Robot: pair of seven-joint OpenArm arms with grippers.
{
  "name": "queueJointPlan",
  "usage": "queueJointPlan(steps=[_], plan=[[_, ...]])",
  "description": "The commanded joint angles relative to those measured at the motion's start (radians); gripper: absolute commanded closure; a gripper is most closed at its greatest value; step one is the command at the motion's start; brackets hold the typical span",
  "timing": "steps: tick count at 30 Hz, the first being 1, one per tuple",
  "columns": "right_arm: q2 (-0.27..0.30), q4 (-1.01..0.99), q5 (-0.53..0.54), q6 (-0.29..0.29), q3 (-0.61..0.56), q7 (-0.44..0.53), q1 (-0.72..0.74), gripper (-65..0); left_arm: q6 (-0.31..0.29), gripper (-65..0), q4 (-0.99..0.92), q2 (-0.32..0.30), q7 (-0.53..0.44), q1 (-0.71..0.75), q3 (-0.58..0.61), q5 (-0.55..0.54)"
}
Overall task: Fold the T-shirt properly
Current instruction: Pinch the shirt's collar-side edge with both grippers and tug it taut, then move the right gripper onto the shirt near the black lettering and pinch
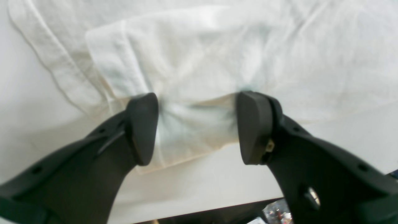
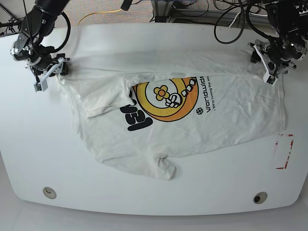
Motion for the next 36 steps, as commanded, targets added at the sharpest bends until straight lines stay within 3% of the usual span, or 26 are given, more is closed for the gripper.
queueJointPlan(steps=[1,6,13,18,21,25,36], plan=[[0.021,0.111,0.015,0.001,0.005,0.019,-0.005,-29.8,0.006,-37.2,0.007,-0.03,0.031,0.006,0.005,0.046],[0.016,0.235,0.015,0.001,0.002,-0.047,-0.017,-29.8,0.006,-37.2,0.01,-0.044,0.033,0.006,0.006,0.044],[-0.044,0.312,0.015,0.001,-0.025,-0.076,0.035,-30.4,0.006,-37.2,0.185,-0.022,0.039,0.009,-0.024,0.043],[-0.059,0.309,0.004,0.001,-0.078,-0.094,0.09,-43.4,0.006,-37.2,0.234,-0.004,0.039,0.008,-0.032,-0.022],[-0.074,0.284,0.003,0.001,-0.118,-0.096,0.135,-47.6,0.006,-37.2,0.236,-0.004,0.039,0.003,-0.064,-0.074],[-0.077,0.206,0.003,0.001,-0.15,-0.097,0.207,-47.4,0.006,-37.2,0.231,0.001,0.039,-0.043,-0.147,-0.109],[-0.085,0.192,0.004,0.001,-0.234,-0.099,0.23,-47.9,0.006,-37.2,0.136,-0.001,0.034,-0.046,-0.156,-0.068]])
